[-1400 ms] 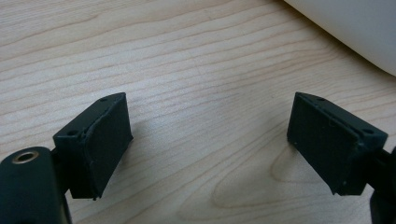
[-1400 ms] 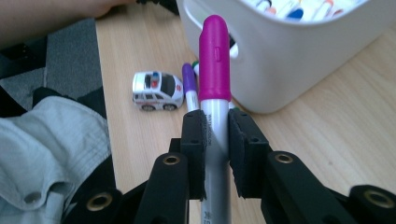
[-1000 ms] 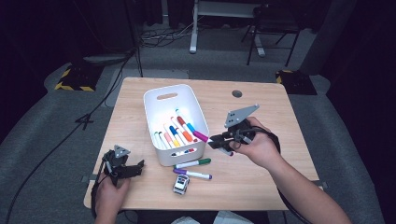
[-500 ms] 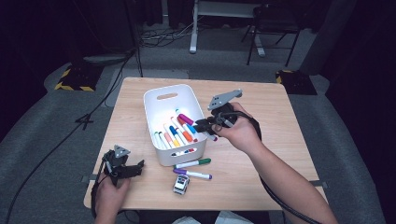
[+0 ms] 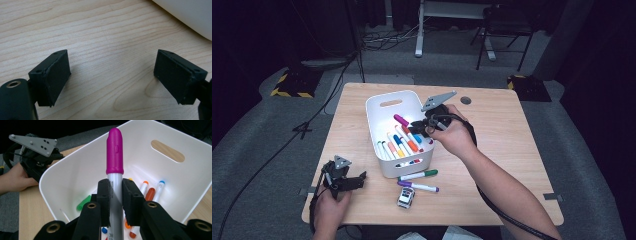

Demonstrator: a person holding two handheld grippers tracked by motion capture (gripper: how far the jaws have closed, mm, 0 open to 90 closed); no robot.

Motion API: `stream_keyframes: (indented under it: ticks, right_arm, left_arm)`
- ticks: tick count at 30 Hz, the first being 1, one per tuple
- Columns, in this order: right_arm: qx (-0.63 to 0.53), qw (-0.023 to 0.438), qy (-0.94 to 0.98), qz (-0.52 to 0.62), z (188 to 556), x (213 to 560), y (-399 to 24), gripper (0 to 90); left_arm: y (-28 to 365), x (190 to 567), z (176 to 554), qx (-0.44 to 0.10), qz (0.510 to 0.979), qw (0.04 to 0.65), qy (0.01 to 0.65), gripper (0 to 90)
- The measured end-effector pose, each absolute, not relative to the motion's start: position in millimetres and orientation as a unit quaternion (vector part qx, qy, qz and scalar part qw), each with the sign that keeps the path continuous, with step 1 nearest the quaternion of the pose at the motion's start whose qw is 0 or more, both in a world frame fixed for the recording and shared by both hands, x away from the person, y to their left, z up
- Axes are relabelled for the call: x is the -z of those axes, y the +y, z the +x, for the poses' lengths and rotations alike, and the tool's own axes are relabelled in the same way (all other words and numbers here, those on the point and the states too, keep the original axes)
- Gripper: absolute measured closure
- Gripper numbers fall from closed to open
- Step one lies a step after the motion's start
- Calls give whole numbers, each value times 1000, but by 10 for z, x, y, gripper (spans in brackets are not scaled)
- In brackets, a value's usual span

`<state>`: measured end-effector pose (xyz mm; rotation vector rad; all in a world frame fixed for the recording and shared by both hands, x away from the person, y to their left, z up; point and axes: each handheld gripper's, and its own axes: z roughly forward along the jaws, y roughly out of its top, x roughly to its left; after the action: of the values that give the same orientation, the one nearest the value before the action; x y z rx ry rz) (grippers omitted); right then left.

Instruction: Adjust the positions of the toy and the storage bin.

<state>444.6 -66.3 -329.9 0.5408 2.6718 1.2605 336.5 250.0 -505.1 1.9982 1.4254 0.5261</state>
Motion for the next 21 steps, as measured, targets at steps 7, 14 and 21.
stream_keyframes:
  ticks: [7, 14, 21]
  right_arm:
    - [-380, 61, 905, 180, 4502, 3452, -609, 770]
    - [-351, 59, 918, 177, 4488, 3558, -536, 770]
    - [-320, 53, 928, 183, 4477, 3641, -441, 770]
  left_arm:
    - [2500, 5049, 3364, -199, 757, 310, 540, 139]
    - [2500, 5049, 3364, -199, 757, 310, 540, 139]
    - [2500, 5050, 3364, -199, 757, 310, 540, 139]
